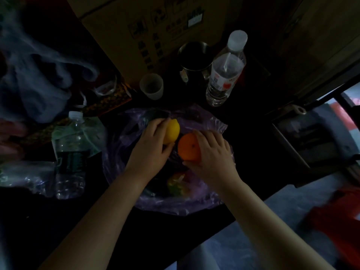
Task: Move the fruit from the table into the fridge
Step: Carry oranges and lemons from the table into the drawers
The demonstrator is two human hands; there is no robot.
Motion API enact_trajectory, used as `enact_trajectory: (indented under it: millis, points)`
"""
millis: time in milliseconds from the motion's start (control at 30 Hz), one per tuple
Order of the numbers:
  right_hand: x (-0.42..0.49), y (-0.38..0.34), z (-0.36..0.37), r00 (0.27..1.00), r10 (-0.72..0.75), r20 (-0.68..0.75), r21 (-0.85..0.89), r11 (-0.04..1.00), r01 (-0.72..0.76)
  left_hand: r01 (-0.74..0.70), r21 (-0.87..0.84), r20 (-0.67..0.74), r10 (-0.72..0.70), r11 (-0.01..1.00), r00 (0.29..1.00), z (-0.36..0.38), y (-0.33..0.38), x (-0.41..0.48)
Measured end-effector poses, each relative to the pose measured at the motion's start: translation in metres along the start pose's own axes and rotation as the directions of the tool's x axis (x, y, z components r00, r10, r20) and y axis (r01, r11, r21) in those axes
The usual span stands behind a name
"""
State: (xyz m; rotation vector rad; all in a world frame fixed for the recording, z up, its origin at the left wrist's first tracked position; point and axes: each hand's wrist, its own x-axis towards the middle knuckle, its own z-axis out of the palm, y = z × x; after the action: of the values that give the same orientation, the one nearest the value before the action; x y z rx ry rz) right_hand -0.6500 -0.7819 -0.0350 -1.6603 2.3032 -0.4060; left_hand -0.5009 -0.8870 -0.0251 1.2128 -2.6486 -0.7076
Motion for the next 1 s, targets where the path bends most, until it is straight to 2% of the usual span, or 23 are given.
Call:
enact_trajectory:
  millis: [233,400,600,1000]
  points:
    - [-0.019,-0.028,-0.018,0.995,-0.023,-0.093,0.043,0.999,0.027,0.054,-0.043,-0.08,-0.057,0.998,0.995,-0.037,0.005,-0.037]
    - [-0.048,-0.059,-0.037,0.994,-0.02,-0.109,0.112,0.993,0.033,0.018,-0.048,-0.105,-0.023,0.999,0.994,-0.068,0.005,-0.075]
    - [-0.108,-0.112,-0.05,0.977,0.065,-0.203,0.186,0.982,-0.027,-0.126,-0.078,-0.165,0.112,0.989,0.98,-0.098,-0.002,-0.133]
    - [-0.257,-0.257,-0.035,0.881,0.216,-0.42,0.177,0.972,-0.154,-0.409,-0.084,-0.229,0.382,0.909,0.895,-0.167,-0.036,-0.293]
